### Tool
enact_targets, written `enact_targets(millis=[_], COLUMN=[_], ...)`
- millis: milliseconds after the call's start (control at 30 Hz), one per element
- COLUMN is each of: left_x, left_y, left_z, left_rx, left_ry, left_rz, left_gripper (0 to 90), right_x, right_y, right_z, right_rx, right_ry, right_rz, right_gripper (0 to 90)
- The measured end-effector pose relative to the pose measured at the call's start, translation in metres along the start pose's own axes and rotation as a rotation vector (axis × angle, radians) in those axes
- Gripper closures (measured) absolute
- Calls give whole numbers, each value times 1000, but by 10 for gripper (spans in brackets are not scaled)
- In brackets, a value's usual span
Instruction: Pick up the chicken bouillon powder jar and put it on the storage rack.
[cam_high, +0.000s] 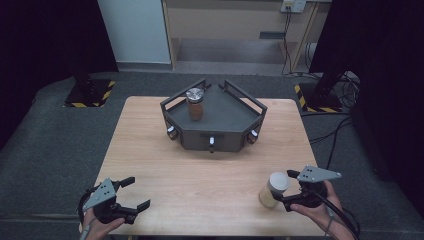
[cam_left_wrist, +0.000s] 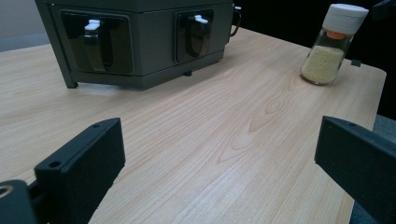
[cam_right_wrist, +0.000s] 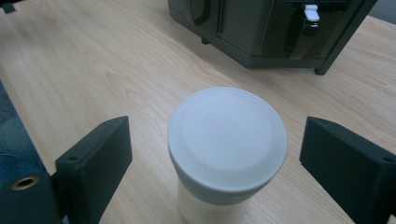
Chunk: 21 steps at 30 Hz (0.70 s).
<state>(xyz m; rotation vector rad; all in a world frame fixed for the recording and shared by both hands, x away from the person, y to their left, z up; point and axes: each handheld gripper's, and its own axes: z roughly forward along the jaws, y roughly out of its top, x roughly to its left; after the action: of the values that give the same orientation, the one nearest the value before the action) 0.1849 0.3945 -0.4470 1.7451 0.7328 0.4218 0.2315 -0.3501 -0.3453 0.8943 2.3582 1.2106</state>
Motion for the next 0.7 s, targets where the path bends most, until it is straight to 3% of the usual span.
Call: enact_targets(millis=[267, 533, 700], left_x=[0, 0, 0], left_y=[0, 1, 1], left_z=[0, 1, 1], left_rx=[4, 7, 7], left_ry=[1, -2, -1], left_rz=[1, 1, 1], left_gripper=[5, 6, 6], right_x=[1, 2, 1], right_y=[-1, -1, -6], right_z=[10, 15, 14], right_rx=[15, 38, 19], right_ry=[-6, -14, -19], right_rz=[-2, -14, -15], right_gripper=[159, 286, 336])
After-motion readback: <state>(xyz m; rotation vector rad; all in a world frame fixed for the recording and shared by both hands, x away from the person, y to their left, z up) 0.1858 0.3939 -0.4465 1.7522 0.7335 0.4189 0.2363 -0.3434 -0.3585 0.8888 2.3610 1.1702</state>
